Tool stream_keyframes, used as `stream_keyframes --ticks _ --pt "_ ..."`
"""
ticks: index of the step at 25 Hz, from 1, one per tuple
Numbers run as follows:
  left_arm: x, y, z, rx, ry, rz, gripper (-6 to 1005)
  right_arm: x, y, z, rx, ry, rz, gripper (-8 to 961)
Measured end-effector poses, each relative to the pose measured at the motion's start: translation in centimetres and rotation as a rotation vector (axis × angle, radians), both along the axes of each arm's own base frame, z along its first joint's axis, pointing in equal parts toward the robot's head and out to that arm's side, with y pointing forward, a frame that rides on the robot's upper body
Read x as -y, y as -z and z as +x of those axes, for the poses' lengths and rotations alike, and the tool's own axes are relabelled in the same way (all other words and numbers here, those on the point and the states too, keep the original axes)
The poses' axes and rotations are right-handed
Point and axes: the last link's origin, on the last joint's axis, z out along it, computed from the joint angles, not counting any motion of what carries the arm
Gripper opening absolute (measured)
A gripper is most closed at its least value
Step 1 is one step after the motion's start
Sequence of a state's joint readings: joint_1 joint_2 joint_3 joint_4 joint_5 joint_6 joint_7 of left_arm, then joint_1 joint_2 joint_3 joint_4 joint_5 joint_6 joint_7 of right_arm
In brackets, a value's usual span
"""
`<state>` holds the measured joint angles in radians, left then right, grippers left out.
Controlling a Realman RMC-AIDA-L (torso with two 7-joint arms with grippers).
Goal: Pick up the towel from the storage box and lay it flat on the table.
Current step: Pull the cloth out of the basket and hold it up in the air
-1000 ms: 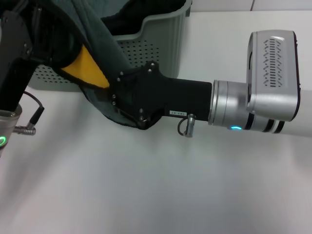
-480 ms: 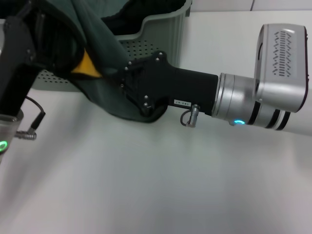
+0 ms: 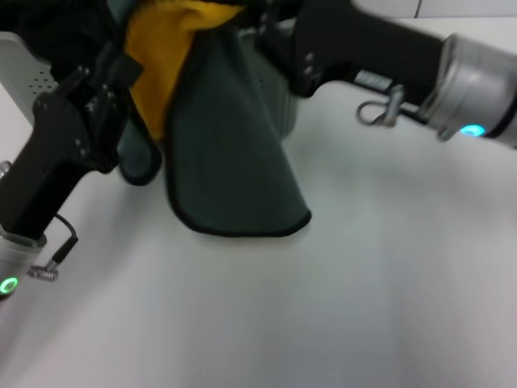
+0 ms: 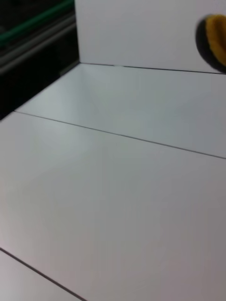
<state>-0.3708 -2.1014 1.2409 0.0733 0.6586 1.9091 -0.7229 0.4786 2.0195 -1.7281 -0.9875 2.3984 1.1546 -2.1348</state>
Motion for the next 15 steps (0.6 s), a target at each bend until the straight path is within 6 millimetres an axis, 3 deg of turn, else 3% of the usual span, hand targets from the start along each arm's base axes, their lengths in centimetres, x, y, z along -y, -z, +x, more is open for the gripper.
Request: stream_keyframes --ticks 5,15 --pt "0.2 1.3 -0.2 -0.057 -0.006 -0.078 179 0.1 -1.9 -1.3 -0.006 -0.04 0.044 12" --pt "-1.1 3.5 0.1 -0.157 -0.021 -0.169 177 -0.2 -3.4 -2.7 -0.001 -0.08 0.07 11"
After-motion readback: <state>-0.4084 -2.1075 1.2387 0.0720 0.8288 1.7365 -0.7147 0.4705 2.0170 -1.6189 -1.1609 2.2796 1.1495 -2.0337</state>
